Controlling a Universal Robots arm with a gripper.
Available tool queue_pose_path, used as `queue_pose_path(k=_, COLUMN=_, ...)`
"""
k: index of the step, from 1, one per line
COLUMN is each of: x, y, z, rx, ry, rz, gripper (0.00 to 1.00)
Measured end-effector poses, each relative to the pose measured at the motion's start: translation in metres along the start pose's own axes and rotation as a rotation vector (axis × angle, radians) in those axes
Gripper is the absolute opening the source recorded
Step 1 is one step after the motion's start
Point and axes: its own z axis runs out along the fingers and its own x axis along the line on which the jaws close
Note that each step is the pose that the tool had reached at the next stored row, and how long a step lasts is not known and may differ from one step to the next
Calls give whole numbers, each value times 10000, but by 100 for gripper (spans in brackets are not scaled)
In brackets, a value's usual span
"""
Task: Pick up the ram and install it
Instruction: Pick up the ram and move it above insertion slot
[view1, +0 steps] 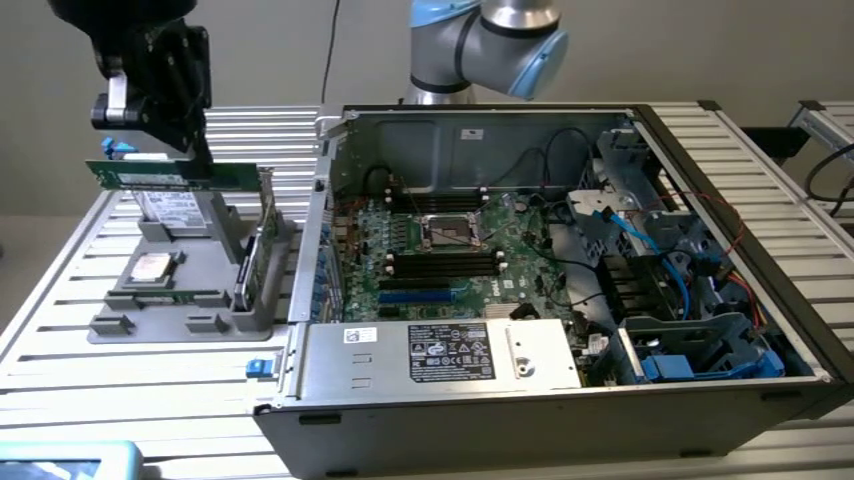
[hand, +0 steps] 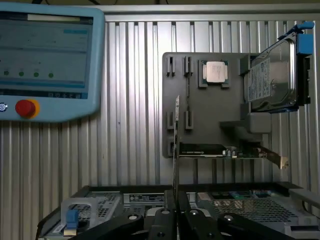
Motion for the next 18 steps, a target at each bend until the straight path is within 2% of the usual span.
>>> queue_pose_path(k=5, x=-9, y=-226, z=-53, rx=-25, ry=-4, rz=1, gripper=13)
queue_pose_path(k=18, x=-30, y=-811, z=-79, rx=-138, ry=-1, rz=3, gripper=13)
